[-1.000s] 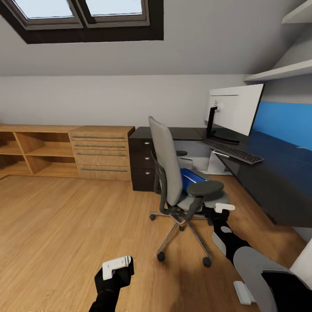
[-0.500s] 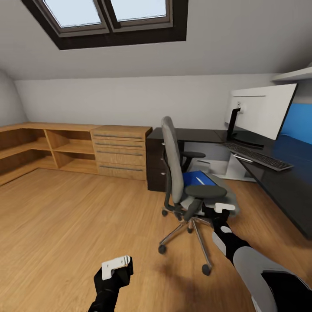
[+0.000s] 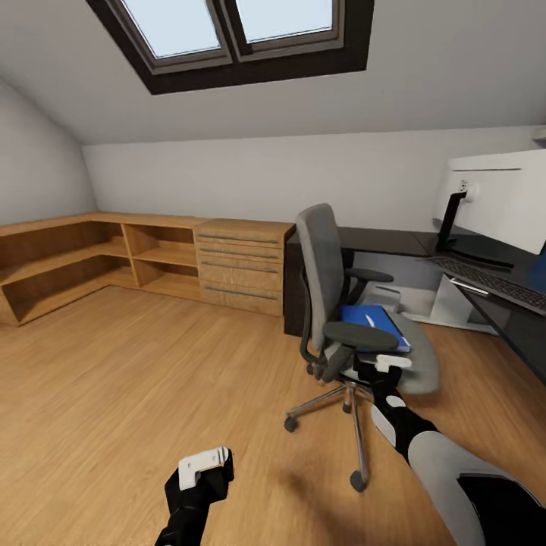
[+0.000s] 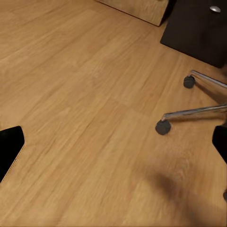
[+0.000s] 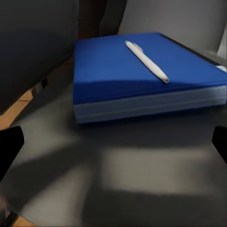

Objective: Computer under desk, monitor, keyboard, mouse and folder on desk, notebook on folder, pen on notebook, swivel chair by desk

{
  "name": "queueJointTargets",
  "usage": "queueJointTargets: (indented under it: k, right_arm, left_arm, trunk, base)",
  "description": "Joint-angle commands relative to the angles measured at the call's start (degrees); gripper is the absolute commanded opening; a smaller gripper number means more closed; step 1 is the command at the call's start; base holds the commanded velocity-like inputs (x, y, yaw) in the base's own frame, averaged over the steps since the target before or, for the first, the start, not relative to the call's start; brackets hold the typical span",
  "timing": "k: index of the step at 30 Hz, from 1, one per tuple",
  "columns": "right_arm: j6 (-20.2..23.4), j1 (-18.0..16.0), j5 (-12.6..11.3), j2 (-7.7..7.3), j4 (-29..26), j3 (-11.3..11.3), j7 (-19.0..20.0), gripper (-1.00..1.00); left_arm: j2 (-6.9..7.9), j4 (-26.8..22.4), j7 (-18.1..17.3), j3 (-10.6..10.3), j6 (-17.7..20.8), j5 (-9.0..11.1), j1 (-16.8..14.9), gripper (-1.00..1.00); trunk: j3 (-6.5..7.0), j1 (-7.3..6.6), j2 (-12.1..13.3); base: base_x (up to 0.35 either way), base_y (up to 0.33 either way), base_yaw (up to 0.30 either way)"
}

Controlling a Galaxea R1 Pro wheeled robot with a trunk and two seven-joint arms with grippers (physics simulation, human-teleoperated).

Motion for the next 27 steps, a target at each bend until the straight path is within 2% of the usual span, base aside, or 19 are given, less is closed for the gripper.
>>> queueJointTargets:
  k: [1, 8, 13, 24, 27]
  right_arm:
    - [-0.3, 0.0, -0.3, 0.00, 0.0, -0.1, 0.1, 1.00]
    - [-0.3, 0.0, -0.3, -0.07, -0.1, -0.2, 0.1, 1.00]
    - [-0.3, 0.0, -0.2, -0.09, -0.1, -0.2, 0.1, 1.00]
    - [-0.3, 0.0, -0.2, -0.25, -0.1, -0.3, 0.1, 1.00]
    - [-0.3, 0.0, -0.2, -0.26, -0.1, -0.2, 0.1, 1.00]
  left_arm:
    - [0.02, -0.1, 0.4, -0.1, 0.2, 0.4, 0.0, 1.00]
    - [0.00, -0.1, 0.4, -0.1, 0.2, 0.4, 0.0, 1.00]
    - [0.04, -0.1, 0.4, 0.0, 0.2, 0.4, 0.0, 1.00]
    - [0.07, -0.1, 0.4, 0.0, 0.2, 0.4, 0.0, 1.00]
    - [0.08, -0.1, 0.5, 1.0, 0.1, 0.4, 0.0, 1.00]
  trunk:
    - [-0.04, -0.01, 0.0]
    - [-0.03, -0.01, 0.0]
    - [-0.03, -0.01, 0.0]
    - [-0.03, -0.01, 0.0]
    - [-0.03, -0.01, 0.0]
  base:
    - [0.000, 0.000, 0.228]
    - [0.000, 0.000, 0.182]
    - [0.000, 0.000, 0.025]
    - [0.000, 0.000, -0.247]
    - [0.000, 0.000, -0.291]
